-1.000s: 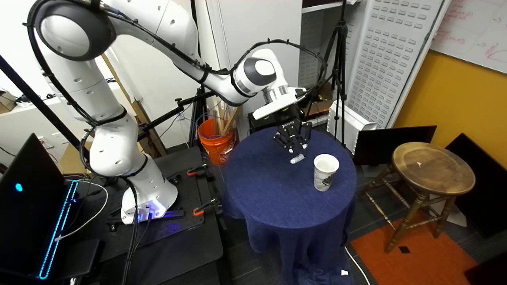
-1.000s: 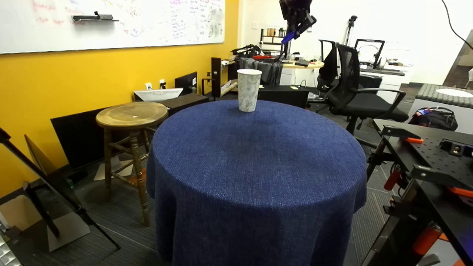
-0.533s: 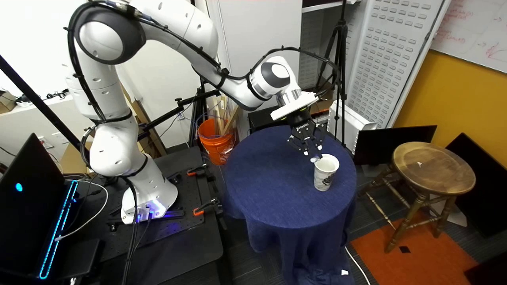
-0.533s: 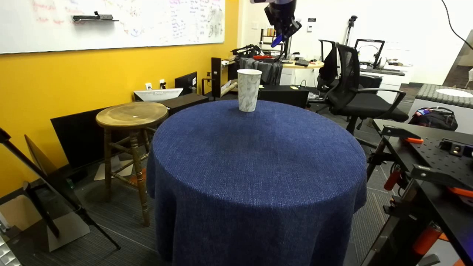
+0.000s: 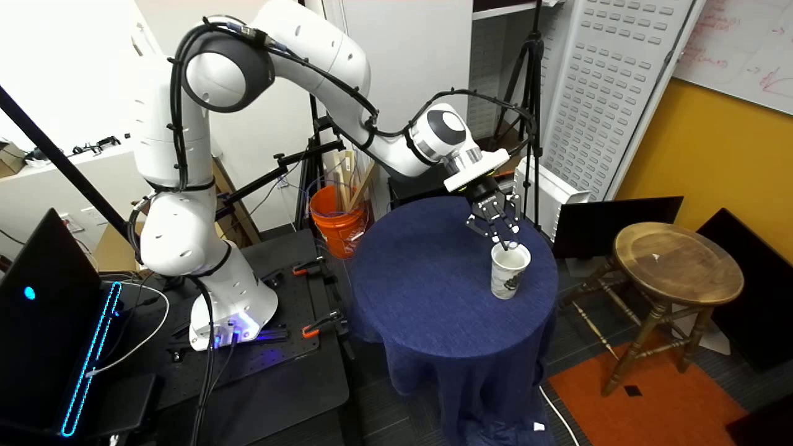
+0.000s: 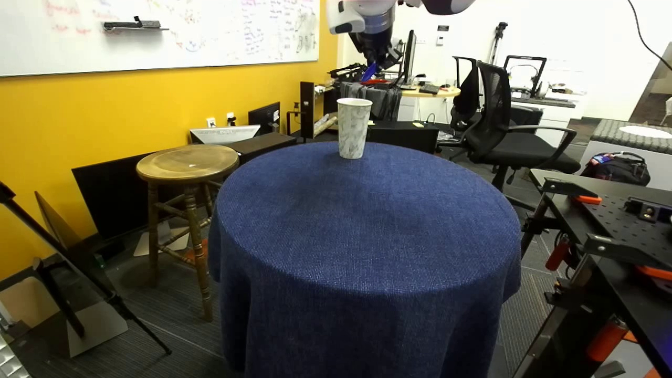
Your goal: Pick the marker and put it in the cup
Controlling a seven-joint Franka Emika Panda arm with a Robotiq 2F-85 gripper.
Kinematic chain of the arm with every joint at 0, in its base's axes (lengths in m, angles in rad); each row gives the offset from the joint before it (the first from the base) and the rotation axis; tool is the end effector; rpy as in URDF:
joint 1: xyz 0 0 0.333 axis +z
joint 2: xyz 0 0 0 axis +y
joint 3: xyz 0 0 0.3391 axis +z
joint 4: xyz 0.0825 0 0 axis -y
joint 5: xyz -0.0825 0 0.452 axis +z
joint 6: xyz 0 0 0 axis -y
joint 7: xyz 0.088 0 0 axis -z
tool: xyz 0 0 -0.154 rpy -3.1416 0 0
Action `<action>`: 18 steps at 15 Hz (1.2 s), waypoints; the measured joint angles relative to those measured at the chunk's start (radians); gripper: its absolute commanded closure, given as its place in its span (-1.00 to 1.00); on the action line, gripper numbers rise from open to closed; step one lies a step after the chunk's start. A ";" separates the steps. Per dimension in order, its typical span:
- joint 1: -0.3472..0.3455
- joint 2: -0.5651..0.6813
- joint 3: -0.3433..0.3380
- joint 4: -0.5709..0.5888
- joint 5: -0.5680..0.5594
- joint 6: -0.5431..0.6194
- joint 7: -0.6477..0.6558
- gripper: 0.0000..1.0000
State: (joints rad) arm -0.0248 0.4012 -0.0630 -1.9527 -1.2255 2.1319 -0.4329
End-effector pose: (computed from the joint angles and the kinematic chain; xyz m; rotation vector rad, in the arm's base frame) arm 0.6689 -0.1371 0.2246 1.8366 1.2327 -0.5235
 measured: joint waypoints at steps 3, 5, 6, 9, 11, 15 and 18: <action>0.001 0.036 0.013 0.034 -0.013 0.000 -0.013 0.87; 0.001 0.058 0.020 0.054 -0.011 -0.001 -0.034 0.87; 0.001 0.069 0.024 0.062 -0.008 -0.005 -0.049 0.87; 0.001 0.099 0.033 0.083 0.004 -0.030 -0.091 0.87; 0.001 0.116 0.037 0.097 0.012 -0.053 -0.113 0.87; 0.001 0.145 0.045 0.122 0.026 -0.105 -0.150 0.87; 0.003 0.165 0.048 0.144 0.026 -0.144 -0.168 0.87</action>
State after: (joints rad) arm -0.0215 0.5660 -0.0151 -1.8089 -1.1995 1.9878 -0.6010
